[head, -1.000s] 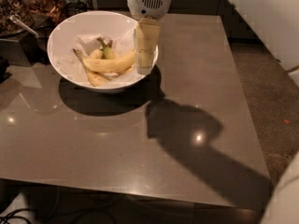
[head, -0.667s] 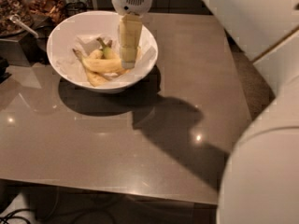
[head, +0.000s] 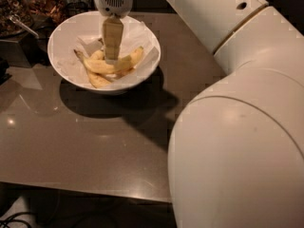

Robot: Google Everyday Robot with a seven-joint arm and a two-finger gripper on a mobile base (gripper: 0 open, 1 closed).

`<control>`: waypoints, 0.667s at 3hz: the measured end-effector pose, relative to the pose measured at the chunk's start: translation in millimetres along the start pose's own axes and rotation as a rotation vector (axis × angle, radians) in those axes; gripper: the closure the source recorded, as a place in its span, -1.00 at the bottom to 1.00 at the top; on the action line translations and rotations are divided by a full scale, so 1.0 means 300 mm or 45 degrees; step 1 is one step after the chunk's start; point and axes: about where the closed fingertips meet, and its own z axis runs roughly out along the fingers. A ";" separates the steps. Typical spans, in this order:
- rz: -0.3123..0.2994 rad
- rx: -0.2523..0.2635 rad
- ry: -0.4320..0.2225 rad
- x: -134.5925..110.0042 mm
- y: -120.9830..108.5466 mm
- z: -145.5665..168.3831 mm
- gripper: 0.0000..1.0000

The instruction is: Pick banana from white bowl

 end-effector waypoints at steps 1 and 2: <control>0.012 -0.035 0.006 -0.004 -0.022 0.058 -0.52; 0.038 -0.083 0.026 0.013 -0.024 0.122 -0.34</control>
Offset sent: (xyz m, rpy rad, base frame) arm -0.0192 -0.0313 -0.0535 -0.1728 0.2459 -0.0229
